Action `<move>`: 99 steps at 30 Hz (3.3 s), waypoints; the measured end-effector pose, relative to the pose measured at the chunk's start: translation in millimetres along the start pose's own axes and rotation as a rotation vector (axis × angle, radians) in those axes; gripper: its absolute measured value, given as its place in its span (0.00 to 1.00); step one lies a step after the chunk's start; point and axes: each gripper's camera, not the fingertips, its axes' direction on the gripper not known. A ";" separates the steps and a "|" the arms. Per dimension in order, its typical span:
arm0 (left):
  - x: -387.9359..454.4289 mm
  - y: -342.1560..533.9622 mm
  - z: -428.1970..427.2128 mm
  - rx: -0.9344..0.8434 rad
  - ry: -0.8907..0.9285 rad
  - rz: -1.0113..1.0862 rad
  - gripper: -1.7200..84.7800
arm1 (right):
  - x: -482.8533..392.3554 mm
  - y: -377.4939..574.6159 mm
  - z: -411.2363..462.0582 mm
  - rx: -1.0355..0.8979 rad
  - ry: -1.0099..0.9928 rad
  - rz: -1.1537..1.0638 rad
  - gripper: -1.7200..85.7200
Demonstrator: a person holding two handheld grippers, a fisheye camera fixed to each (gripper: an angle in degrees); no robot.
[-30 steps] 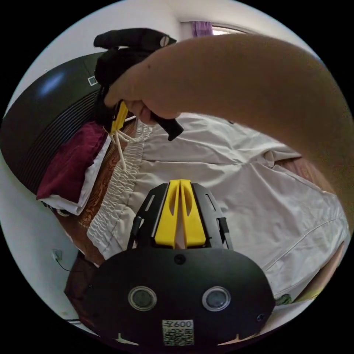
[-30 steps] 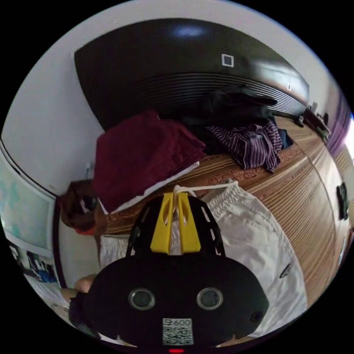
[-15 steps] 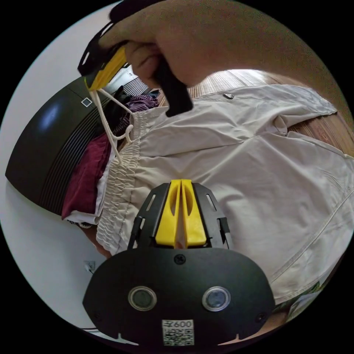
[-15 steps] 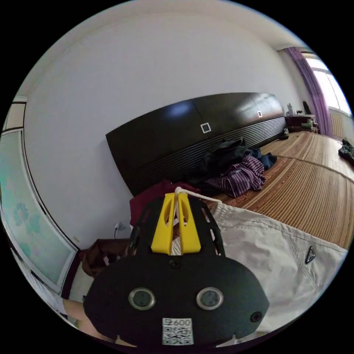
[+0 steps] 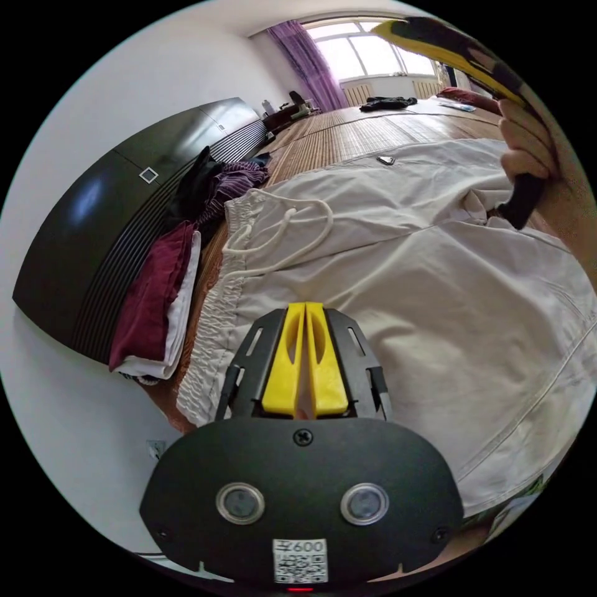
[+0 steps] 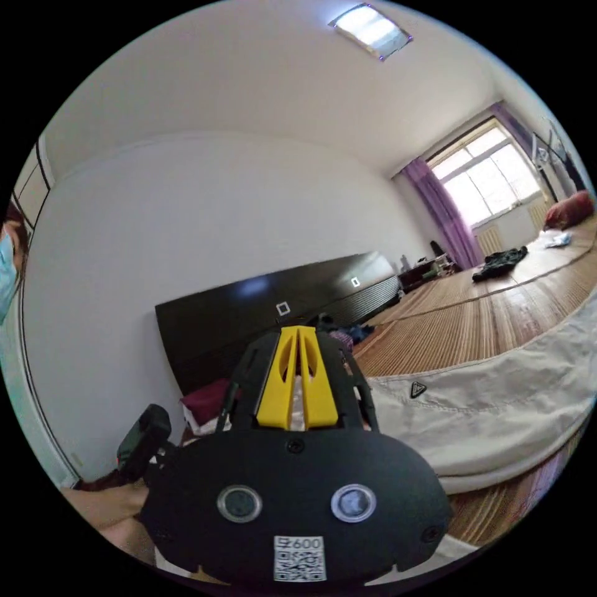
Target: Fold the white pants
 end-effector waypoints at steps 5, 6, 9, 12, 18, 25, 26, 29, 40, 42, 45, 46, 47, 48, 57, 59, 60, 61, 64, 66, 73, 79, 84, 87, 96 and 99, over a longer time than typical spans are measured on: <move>9.0 -7.8 -4.9 0.009 -0.047 0.016 0.03 | -31.8 -15.8 122.5 -0.485 -0.228 -0.184 0.09; 0.6 -5.3 -12.5 0.052 -0.084 -0.056 0.03 | -39.4 -11.2 153.6 -0.579 -0.241 -0.241 0.09; -26.2 11.9 -34.0 0.200 -0.083 -0.148 0.03 | -36.0 8.7 227.1 -0.890 -0.217 -0.275 0.10; -38.6 1.5 -8.0 0.093 0.068 -0.108 0.03 | -34.6 26.8 257.5 -1.031 -0.249 -0.262 0.10; 23.6 -21.4 10.8 -0.016 -0.184 0.068 0.03 | -53.2 22.4 240.0 -0.896 -0.102 -0.272 0.02; 19.5 -24.1 10.7 -0.011 -0.147 0.044 0.03 | -80.8 -20.0 140.9 -0.538 0.013 -0.261 0.02; 18.3 -24.6 10.8 -0.012 -0.140 0.039 0.03 | -82.4 -20.7 139.5 -0.532 0.037 -0.259 0.02; 23.8 -27.3 12.2 -0.020 -0.159 0.043 0.03 | -80.8 -23.8 163.4 -0.596 0.121 -0.229 0.07; 40.3 -28.9 19.3 -0.014 -0.218 0.091 0.03 | -77.0 -28.5 361.8 -0.938 0.212 -0.256 0.11; 44.8 -28.3 21.7 -0.009 -0.239 0.118 0.03 | -74.9 -32.1 378.7 -0.980 0.301 -0.265 0.04; 49.7 -24.5 23.5 0.008 -0.262 0.142 0.03 | -72.9 -55.1 369.1 -0.970 0.206 -0.260 0.02; 49.3 -24.0 23.9 0.010 -0.260 0.140 0.03 | -67.0 -72.8 350.8 -0.911 0.172 -0.205 0.01; 49.0 -23.9 24.1 0.010 -0.259 0.139 0.03 | -62.8 -82.7 338.9 -0.870 0.165 -0.168 0.01; 48.8 -23.9 24.7 0.009 -0.258 0.139 0.03 | -54.1 -101.9 310.7 -0.783 0.159 -0.099 0.01; 55.4 -18.9 27.9 0.012 -0.298 0.156 0.03 | -5.7 -111.1 15.3 -0.078 0.210 0.433 0.01; 57.7 -16.7 28.4 0.013 -0.314 0.163 0.03 | 7.9 -98.0 -1.2 -0.145 0.206 0.479 0.01; 60.1 -15.3 29.0 0.013 -0.328 0.169 0.03 | 16.1 -93.3 -8.3 -0.183 0.229 0.476 0.01; 62.4 -13.8 29.7 0.014 -0.343 0.176 0.03 | 25.2 -90.9 -15.0 -0.216 0.259 0.505 0.01; 64.8 -12.1 31.3 0.015 -0.363 0.186 0.03 | 32.9 -93.3 -31.0 -0.221 0.279 0.507 0.01; 62.0 -12.4 31.6 0.012 -0.354 0.184 0.03 | 30.2 -98.7 -37.6 -0.223 0.316 0.475 0.01; 45.1 -13.1 30.9 0.006 -0.299 0.158 0.03 | 30.2 -101.3 -62.8 -0.201 0.538 0.426 0.01; 39.2 -12.0 30.4 0.006 -0.300 0.156 0.03 | 12.4 -100.5 -29.4 -0.416 0.422 0.196 0.01; 42.7 -10.3 31.4 0.006 -0.341 0.177 0.03 | -34.9 -83.3 66.5 -0.761 0.398 -0.086 0.01; 37.4 -9.2 30.5 0.008 -0.333 0.171 0.03 | -43.0 -74.6 89.2 -0.796 0.386 -0.115 0.01; 18.7 -10.1 27.8 -0.003 -0.292 0.159 0.03 | -20.9 -51.7 72.5 -1.051 0.457 -0.065 0.01; 19.8 -9.7 27.7 -0.004 -0.316 0.171 0.03 | -55.5 -57.8 82.0 -0.936 0.438 -0.160 0.01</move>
